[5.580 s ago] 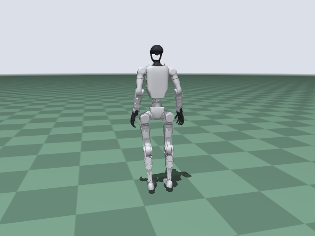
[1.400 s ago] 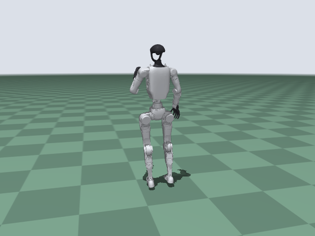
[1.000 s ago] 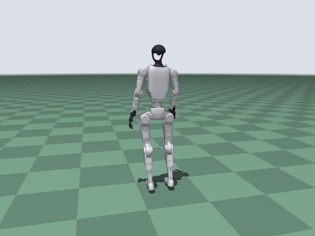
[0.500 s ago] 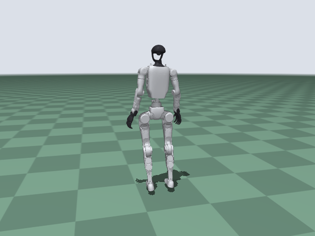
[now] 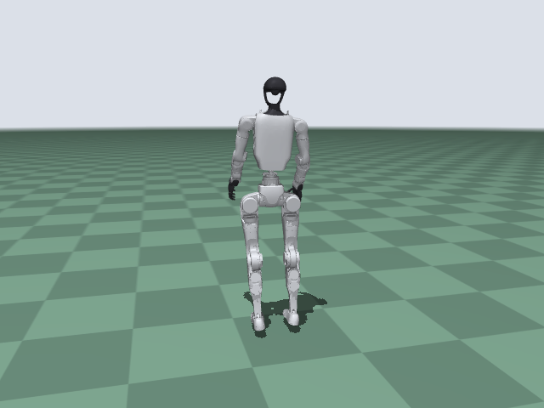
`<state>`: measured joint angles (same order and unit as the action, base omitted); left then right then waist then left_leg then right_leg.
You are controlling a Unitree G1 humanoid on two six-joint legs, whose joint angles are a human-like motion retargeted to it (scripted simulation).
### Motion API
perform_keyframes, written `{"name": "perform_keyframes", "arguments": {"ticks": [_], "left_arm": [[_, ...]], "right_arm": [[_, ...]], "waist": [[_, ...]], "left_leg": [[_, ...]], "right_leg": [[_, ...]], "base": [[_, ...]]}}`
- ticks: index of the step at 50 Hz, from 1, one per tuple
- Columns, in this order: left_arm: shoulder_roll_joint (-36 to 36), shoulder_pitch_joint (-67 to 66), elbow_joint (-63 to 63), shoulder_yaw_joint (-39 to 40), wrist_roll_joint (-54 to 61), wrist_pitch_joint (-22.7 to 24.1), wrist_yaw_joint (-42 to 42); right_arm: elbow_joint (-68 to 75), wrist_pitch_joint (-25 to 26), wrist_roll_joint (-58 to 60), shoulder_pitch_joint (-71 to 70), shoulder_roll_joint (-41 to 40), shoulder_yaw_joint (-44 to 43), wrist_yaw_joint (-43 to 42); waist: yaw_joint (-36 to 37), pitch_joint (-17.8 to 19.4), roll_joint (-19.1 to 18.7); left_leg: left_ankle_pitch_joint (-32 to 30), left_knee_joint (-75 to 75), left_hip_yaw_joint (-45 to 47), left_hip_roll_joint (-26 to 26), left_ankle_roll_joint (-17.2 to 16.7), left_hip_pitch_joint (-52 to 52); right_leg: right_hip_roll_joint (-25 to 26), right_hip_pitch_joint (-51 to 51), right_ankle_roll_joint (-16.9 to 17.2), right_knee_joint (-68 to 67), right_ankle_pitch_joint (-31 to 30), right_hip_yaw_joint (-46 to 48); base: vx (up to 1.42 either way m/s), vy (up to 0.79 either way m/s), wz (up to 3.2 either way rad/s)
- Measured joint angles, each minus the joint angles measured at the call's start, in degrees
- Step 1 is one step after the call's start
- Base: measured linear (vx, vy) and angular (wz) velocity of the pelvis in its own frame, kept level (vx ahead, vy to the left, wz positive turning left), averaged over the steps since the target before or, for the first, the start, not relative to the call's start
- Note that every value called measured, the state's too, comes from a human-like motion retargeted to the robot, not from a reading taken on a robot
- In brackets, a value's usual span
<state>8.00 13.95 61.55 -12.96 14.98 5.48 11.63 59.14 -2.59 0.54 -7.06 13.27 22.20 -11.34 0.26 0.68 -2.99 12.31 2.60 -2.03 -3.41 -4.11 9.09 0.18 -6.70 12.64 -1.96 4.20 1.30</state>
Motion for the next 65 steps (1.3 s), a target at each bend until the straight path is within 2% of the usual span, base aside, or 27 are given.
{"name": "perform_keyframes", "arguments": {"ticks": [4, 10, 24, 35, 42, 57, 65], "left_arm": [[-0.61, -1.03, 1.78, 3.03, 4.72, 0.68, 2.52], [1.98, -4.97, 3.79, 2.86, 1.02, -0.70, 0.08], [2.57, -13.66, 10.31, 9.10, 3.47, -0.96, 3.08], [0.72, -16.05, 10.95, 11.20, 4.09, -1.56, 1.15], [0.87, -13.63, 10.01, 9.14, 2.90, -1.61, 1.99], [4.89, -5.27, -1.15, -4.22, -1.46, -1.79, 1.00], [4.32, -2.49, -5.88, -5.76, -2.94, 0.02, 0.45]], "right_arm": [[1.53, 0.13, -0.56, 0.68, 0.39, -0.84, -1.24], [5.89, 0.96, -1.02, 1.90, 1.40, -2.60, -1.10], [6.37, 0.68, 0.35, 7.24, 4.77, -5.60, -2.57], [8.86, 1.56, 0.32, 6.34, 3.87, -6.56, -1.78], [7.28, 1.59, 1.29, 2.23, 3.05, -3.45, -1.92], [1.84, 1.50, 0.66, -6.50, -2.50, 3.18, -3.17], [-1.62, 0.86, 9.58, -6.07, -1.92, 8.87, -1.98]], "waist": [[-0.18, 0.70, -0.14], [0.35, 1.96, -0.16], [1.82, 8.43, 1.36], [3.07, 8.51, 2.36], [4.08, 7.89, 2.71], [4.80, 7.82, 3.83], [3.69, 8.35, 3.89]], "left_leg": [[-0.04, 0.24, 0.57, 0.14, -0.08, 0.10], [0.17, 0.70, 1.25, 0.37, -0.14, -0.23], [2.39, 6.47, -0.33, -1.29, 0.31, -4.19], [-1.13, 1.29, -2.63, -0.51, 0.29, -3.17], [-1.28, 0.43, -3.01, -0.48, -0.16, -2.53], [-0.87, 0.00, -4.81, -0.60, 0.21, -2.99], [-1.02, -0.16, -5.52, -1.01, 0.44, -3.81]], "right_leg": [[0.16, 0.05, -0.23, -0.20, -0.05, -0.64], [0.43, 0.59, -0.34, -0.56, -0.19, -1.47], [-0.97, 0.92, 0.60, -1.50, 0.35, -1.37], [-0.15, 1.72, -0.69, -1.58, -0.08, 0.69], [-0.19, 1.44, -1.17, -1.63, 0.16, 1.10], [-0.45, 3.23, -1.02, -5.09, 3.22, 2.51], [-0.75, 3.56, -0.81, -4.25, 2.85, 2.76]], "base": [[0.00, 0.00, 0.00], [-0.01, 0.00, -0.03], [-0.06, -0.02, 0.03], [-0.01, 0.01, 0.11], [0.00, 0.00, 0.00], [0.00, 0.00, 0.01], [0.03, 0.00, 0.02]]}}
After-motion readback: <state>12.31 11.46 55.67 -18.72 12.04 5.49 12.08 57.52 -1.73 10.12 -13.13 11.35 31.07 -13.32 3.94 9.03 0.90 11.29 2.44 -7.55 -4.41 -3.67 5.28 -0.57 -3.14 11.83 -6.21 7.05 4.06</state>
